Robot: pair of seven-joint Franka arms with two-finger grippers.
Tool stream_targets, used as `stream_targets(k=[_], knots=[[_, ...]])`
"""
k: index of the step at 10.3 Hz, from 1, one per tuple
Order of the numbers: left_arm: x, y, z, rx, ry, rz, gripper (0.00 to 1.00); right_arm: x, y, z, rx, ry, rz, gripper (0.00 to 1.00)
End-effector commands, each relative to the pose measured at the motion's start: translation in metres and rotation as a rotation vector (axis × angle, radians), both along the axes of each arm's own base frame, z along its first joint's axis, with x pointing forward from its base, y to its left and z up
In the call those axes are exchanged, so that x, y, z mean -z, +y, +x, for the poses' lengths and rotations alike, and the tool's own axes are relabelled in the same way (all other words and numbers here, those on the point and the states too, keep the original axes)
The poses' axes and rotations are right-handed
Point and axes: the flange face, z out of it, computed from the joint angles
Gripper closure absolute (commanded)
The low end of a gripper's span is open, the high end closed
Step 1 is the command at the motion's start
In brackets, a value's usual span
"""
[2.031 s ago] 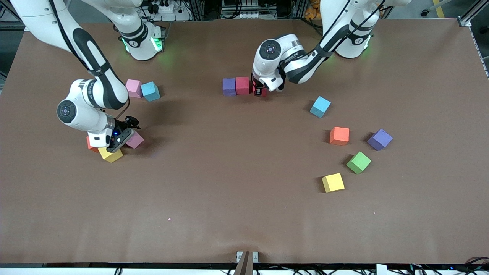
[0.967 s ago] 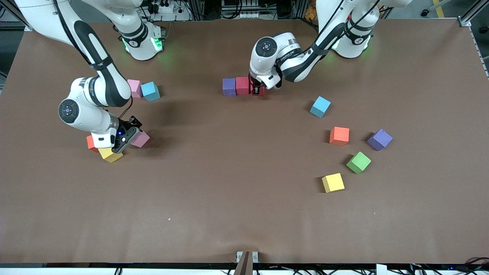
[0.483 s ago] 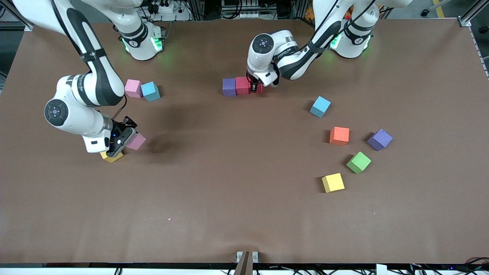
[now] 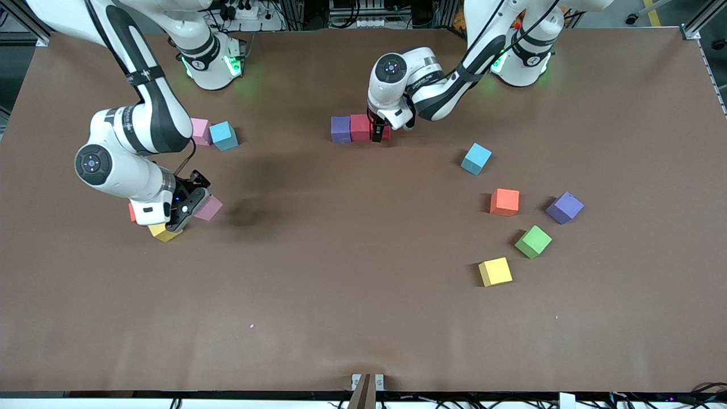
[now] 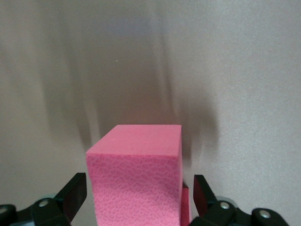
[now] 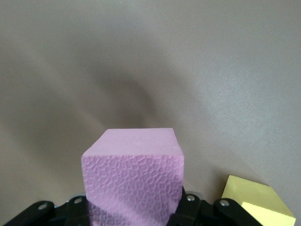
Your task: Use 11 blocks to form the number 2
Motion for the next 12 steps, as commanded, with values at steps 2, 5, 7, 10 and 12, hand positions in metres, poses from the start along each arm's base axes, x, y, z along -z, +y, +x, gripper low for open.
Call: stream_targets(k=[2,5,7,10,12], knots=[[-0.003,-0.002,0.006,-0.013,-0.013,-0.010,0.00,-0.005,0.037,-0.008,0.066,0.008,-0.031,0.60],[-0.023,0.000,0.011,-0.012,-0.051,-0.002,0.00,-0.013,0.087,-0.019,0.161,-0.001,-0.041,0.60],[-0.037,0.002,0.013,-0.004,-0.066,0.026,0.00,-0.013,0.111,-0.025,0.218,0.002,-0.040,0.60],[-0.058,0.010,0.027,-0.019,-0.111,0.020,0.00,-0.005,0.117,-0.028,0.238,0.011,-0.042,0.60],[-0.072,0.019,0.045,0.008,-0.139,0.018,0.00,0.004,0.122,-0.034,0.258,0.004,-0.040,0.60]])
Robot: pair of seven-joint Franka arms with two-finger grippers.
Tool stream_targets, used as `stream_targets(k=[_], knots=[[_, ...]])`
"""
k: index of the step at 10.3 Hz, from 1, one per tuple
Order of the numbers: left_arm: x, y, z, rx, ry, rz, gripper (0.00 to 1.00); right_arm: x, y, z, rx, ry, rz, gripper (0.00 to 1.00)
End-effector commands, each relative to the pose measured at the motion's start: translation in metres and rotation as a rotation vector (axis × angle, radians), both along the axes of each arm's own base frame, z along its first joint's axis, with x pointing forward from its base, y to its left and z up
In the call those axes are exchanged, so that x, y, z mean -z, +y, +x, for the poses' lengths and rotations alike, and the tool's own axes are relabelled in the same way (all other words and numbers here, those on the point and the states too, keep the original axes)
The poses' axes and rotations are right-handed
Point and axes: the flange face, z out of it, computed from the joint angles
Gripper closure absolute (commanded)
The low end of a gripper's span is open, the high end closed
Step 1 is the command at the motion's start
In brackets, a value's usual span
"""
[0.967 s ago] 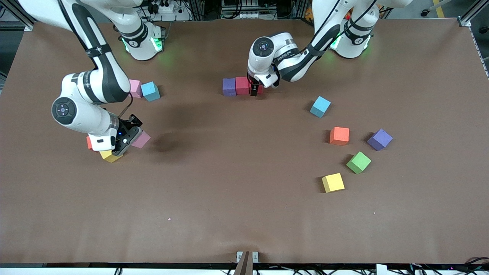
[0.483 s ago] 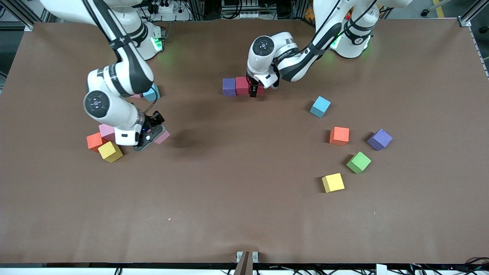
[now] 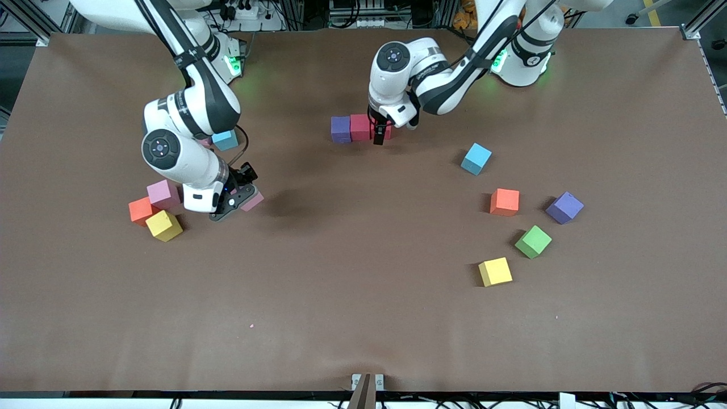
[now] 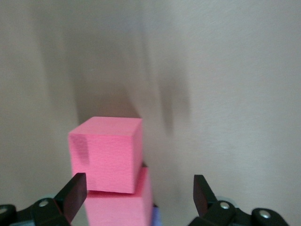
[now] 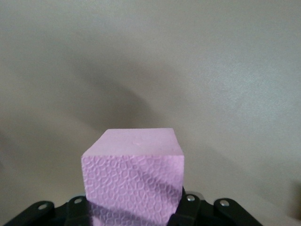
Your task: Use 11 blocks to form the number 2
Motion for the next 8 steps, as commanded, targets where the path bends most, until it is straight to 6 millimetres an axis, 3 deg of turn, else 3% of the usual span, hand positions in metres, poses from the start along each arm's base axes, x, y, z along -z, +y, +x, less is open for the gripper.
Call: stream_targets(k=[1,4,8], knots=[[-0.023,0.016,0.018,0.066,-0.035,0.043,0.00,0.014,0.009,-0.010,0.048,-0.005,0.001,0.60],[-0.059,0.045,0.096,0.136,-0.029,0.070,0.00,0.015,0.033,-0.019,0.152,0.009,-0.010,0.60],[-0.074,0.132,0.187,0.305,-0.033,0.050,0.00,0.024,0.120,-0.054,0.297,-0.002,-0.009,0.60]])
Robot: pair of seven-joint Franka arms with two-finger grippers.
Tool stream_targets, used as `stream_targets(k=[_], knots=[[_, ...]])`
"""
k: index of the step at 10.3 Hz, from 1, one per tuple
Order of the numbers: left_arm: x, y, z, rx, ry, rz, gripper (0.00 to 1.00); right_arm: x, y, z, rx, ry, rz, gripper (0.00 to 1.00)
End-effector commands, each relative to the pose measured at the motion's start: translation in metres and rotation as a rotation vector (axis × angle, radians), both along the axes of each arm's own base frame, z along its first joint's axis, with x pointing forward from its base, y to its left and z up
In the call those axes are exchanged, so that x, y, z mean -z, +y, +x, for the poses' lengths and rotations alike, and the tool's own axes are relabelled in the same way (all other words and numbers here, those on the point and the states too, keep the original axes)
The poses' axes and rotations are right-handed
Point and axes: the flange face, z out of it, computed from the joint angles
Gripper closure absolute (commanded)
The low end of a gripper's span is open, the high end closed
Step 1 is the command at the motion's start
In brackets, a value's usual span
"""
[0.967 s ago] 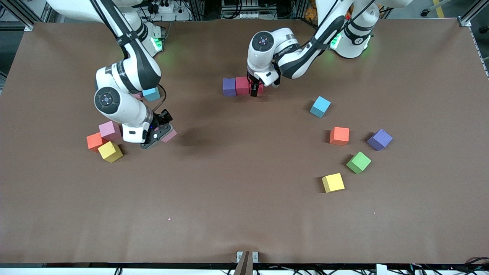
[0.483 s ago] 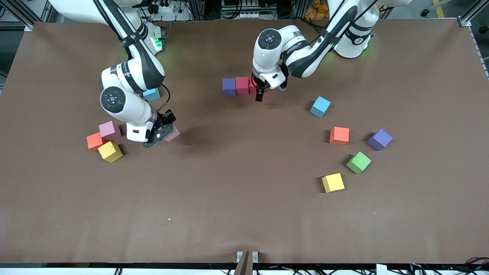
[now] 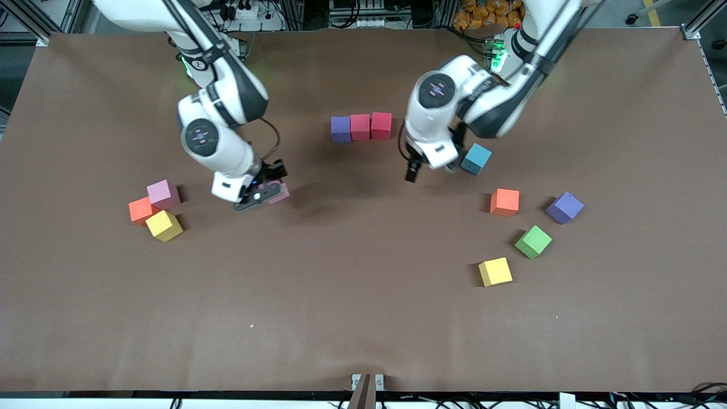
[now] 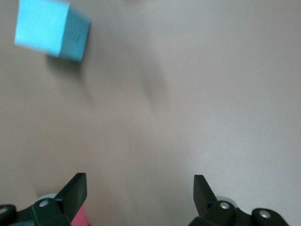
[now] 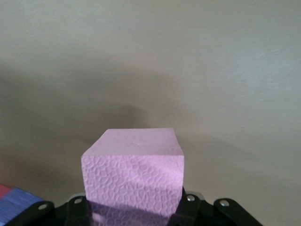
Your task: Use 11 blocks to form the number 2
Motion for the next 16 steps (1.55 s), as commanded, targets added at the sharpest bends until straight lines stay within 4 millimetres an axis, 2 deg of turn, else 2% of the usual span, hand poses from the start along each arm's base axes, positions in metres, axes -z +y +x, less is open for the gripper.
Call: stream_targets(k=[1,3,4,6,8,9,11,12,15,16], knots=[[-0.011,0.057,0.053,0.090,0.004,-0.015,0.00,0.005,0.036,-0.016,0.071,-0.010,-0.001,0.60],[-0.018,0.109,0.092,0.175,0.003,-0.027,0.00,0.006,0.077,-0.039,0.159,-0.007,0.000,0.60],[-0.033,0.128,0.112,0.198,-0.043,-0.020,0.00,0.007,0.100,-0.049,0.242,-0.003,0.006,0.60],[-0.043,0.137,0.134,0.336,-0.077,-0.051,0.00,0.006,0.153,-0.066,0.441,0.026,0.012,0.60],[-0.028,0.157,0.159,0.491,-0.078,-0.076,0.00,0.007,0.210,-0.087,0.538,0.049,0.011,0.60],[-0.019,0.168,0.174,0.585,-0.087,-0.053,0.00,0.011,0.225,-0.096,0.551,0.043,0.003,0.60],[0.000,0.173,0.198,0.671,-0.100,-0.046,0.00,0.029,0.253,-0.118,0.554,0.035,-0.022,0.60],[0.000,0.176,0.207,0.696,-0.115,-0.054,0.00,0.037,0.264,-0.119,0.570,0.030,-0.029,0.60],[0.010,0.189,0.222,0.800,-0.119,-0.052,0.00,0.063,0.280,-0.133,0.552,0.036,-0.046,0.60],[0.014,0.188,0.227,0.816,-0.121,-0.045,0.00,0.064,0.282,-0.136,0.543,0.032,-0.049,0.60]])
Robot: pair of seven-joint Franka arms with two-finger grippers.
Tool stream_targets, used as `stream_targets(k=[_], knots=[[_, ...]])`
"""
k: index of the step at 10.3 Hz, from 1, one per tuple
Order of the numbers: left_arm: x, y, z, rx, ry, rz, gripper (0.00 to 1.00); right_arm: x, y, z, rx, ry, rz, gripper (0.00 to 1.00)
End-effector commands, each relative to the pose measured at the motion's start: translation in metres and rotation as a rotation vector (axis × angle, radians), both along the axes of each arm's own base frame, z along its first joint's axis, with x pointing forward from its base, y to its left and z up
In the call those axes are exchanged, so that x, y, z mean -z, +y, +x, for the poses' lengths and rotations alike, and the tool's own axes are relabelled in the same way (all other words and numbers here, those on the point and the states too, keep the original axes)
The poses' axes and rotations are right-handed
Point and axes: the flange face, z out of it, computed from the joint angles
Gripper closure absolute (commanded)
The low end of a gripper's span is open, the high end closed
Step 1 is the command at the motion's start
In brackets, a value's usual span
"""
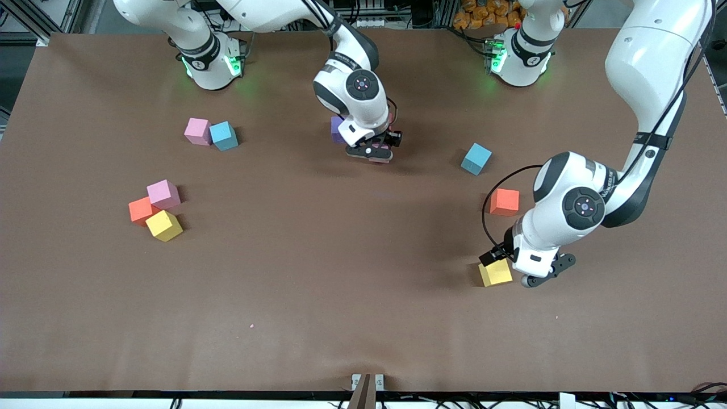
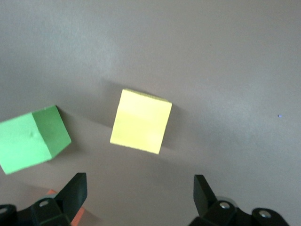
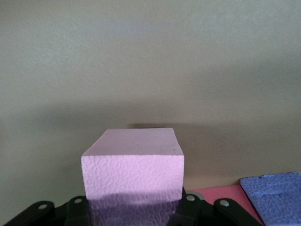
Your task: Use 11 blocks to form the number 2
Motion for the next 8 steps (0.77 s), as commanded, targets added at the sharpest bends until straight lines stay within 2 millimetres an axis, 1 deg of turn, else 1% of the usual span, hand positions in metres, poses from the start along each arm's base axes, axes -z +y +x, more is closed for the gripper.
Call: stream_targets(k=[1,2,4,6,8], knots=[[0.010,-0.003,0.015,0.078,-0.009,0.040,0.00,0.003,0.007,0.000,-0.005,-0.023,-0.013,0.60],[0.020,0.000,0.018,0.137,-0.008,0.065,0.00,0.008,0.006,-0.001,-0.010,-0.023,-0.023,0.60],[0.034,0.002,0.018,0.220,0.003,0.109,0.00,0.013,0.005,-0.002,0.003,-0.025,-0.038,0.60],[0.040,0.006,0.018,0.266,0.011,0.110,0.00,0.012,0.002,0.000,0.004,-0.031,-0.046,0.60],[0.054,0.008,0.018,0.282,0.026,0.108,0.00,0.016,0.000,-0.005,-0.001,-0.025,-0.052,0.60]])
